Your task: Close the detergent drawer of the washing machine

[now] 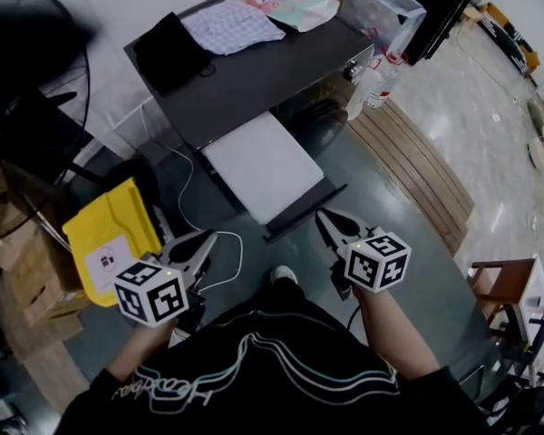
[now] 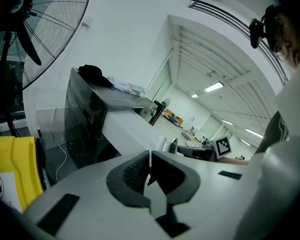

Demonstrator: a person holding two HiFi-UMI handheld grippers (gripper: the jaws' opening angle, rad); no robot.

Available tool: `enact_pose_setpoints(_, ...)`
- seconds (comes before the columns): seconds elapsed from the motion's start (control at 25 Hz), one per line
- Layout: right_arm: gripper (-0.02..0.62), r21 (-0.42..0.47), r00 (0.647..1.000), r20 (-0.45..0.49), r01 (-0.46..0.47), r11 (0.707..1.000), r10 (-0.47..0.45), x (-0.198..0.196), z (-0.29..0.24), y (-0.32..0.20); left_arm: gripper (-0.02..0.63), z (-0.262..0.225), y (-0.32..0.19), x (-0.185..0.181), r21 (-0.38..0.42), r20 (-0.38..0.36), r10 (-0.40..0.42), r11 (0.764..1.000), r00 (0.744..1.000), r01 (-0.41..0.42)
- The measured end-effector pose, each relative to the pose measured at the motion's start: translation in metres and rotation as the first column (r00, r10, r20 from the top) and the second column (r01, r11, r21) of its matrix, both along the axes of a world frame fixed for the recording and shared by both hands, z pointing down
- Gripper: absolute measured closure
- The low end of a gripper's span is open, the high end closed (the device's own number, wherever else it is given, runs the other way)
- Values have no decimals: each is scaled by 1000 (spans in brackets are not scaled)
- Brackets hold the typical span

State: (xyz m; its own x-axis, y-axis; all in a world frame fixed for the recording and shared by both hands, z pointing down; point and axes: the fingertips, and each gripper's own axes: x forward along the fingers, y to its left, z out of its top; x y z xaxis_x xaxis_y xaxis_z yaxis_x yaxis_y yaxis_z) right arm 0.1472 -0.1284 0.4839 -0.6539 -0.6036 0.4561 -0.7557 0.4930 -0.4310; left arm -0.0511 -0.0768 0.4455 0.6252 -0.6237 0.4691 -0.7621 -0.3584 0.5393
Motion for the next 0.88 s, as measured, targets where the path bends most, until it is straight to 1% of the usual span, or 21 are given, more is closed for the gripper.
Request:
enact_pose_setpoints(0.12,569,9,1000,14,-3,1000,3,-1,-4,-3,574,1,0,-3,2,0,-6,1000,1000,6)
enact_pose_setpoints(0.24,569,15,1000,8,0,1000,0,-2,-7,-7,574,1,-1,-6,0,-1,-14,1000,1000,14)
enact_pose_setpoints(0.6,569,26,998,-22,55,998,-54,-15,-7,-19,574,3,-7,-6,-3,-8,-32,999,999,32)
enact_pose_setpoints(0.88,569,22,997,-14,76,997,-75,-25,-7,-29,574,4,-10,-16,-4,-8,-69,998,998,68)
